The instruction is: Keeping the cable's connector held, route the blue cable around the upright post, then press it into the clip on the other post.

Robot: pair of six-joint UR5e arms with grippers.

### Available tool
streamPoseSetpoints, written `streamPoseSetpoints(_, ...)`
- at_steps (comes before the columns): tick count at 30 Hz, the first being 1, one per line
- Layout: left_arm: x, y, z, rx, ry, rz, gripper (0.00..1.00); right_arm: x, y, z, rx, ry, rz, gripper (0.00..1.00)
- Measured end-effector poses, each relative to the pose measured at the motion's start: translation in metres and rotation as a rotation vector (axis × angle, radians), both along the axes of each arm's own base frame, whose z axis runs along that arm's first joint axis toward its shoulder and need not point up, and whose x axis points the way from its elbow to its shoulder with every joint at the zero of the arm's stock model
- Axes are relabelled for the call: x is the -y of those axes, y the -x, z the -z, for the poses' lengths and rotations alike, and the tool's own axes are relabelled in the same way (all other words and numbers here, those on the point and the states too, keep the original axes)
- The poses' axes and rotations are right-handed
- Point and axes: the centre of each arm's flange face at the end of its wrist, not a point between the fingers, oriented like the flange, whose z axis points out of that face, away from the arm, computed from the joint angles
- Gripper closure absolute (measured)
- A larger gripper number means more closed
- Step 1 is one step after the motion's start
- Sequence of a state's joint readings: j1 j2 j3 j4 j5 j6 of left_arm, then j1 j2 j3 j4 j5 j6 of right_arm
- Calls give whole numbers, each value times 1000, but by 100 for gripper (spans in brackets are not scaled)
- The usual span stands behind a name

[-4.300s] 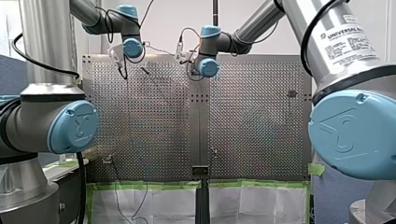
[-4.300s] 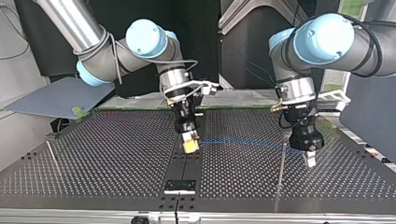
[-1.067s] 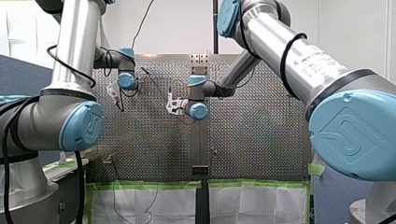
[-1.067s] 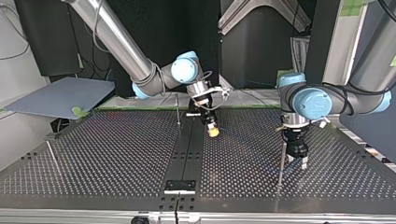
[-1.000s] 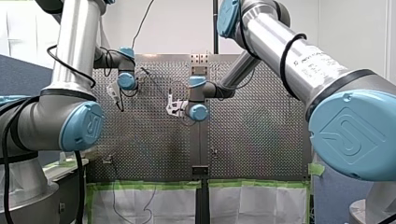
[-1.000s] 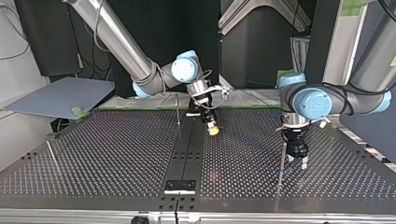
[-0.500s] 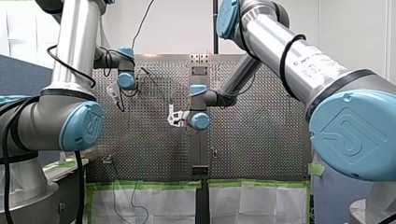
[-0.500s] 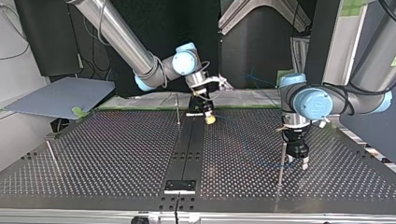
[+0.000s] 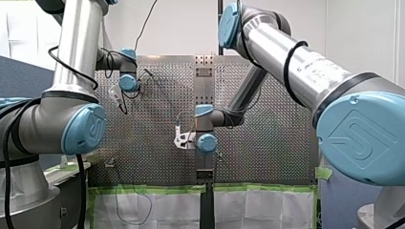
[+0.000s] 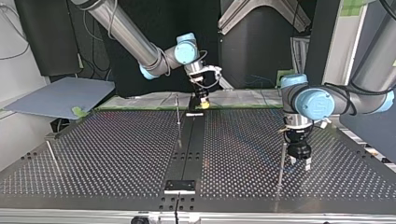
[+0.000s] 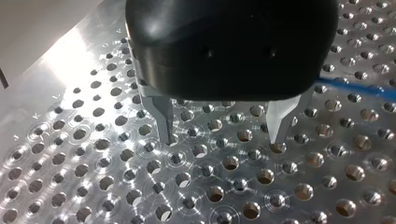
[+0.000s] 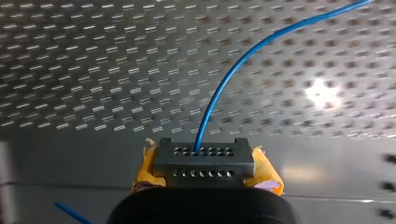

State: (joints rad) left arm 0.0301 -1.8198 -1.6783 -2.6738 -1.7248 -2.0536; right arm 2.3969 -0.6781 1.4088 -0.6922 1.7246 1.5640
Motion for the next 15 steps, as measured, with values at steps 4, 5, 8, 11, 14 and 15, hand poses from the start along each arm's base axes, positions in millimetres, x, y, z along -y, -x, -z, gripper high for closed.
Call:
streamPoseSetpoints(4, -1, 0, 0, 0, 1, -3, 2, -9, 10, 34, -33, -33, 17, 100)
streamPoseSetpoints(5, -1, 0, 0, 0, 1, -4, 2, -11, 12, 43, -42, -41, 21, 100)
streamPoseSetpoints(8, -2, 0, 0, 0, 1, -5, 2, -14, 17, 63, -59, -56, 30, 100)
streamPoseSetpoints(11, -2, 0, 0, 0, 1, -5, 2, -15, 20, 80, -62, -66, 45, 100)
streamPoseSetpoints(14, -2, 0, 0, 0, 1, -6, 2, -16, 23, 97, -59, -71, 62, 100)
streamPoseSetpoints(15, -2, 0, 0, 1, 1, -6, 2, -16, 24, 103, -58, -72, 66, 100)
